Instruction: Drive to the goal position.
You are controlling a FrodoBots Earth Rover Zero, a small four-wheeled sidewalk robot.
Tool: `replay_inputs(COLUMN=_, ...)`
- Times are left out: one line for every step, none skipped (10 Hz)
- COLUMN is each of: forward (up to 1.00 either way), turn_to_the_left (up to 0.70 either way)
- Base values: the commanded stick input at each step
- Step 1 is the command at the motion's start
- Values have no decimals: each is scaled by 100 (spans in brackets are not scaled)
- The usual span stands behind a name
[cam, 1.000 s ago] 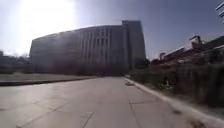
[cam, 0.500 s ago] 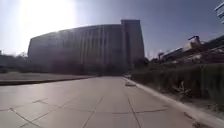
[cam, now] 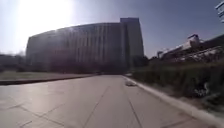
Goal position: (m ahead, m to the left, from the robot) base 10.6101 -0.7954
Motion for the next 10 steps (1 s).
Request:
replay_inputs(forward=100, turn_to_the_left=0)
replay_inputs(forward=100, turn_to_the_left=0)
replay_inputs(forward=100, turn_to_the_left=0)
replay_inputs(forward=100, turn_to_the_left=0)
replay_inputs(forward=100, turn_to_the_left=0)
replay_inputs(forward=100, turn_to_the_left=0)
replay_inputs(forward=100, turn_to_the_left=0)
replay_inputs(forward=100, turn_to_the_left=0)
replay_inputs(forward=100, turn_to_the_left=0)
replay_inputs(forward=100, turn_to_the_left=0)
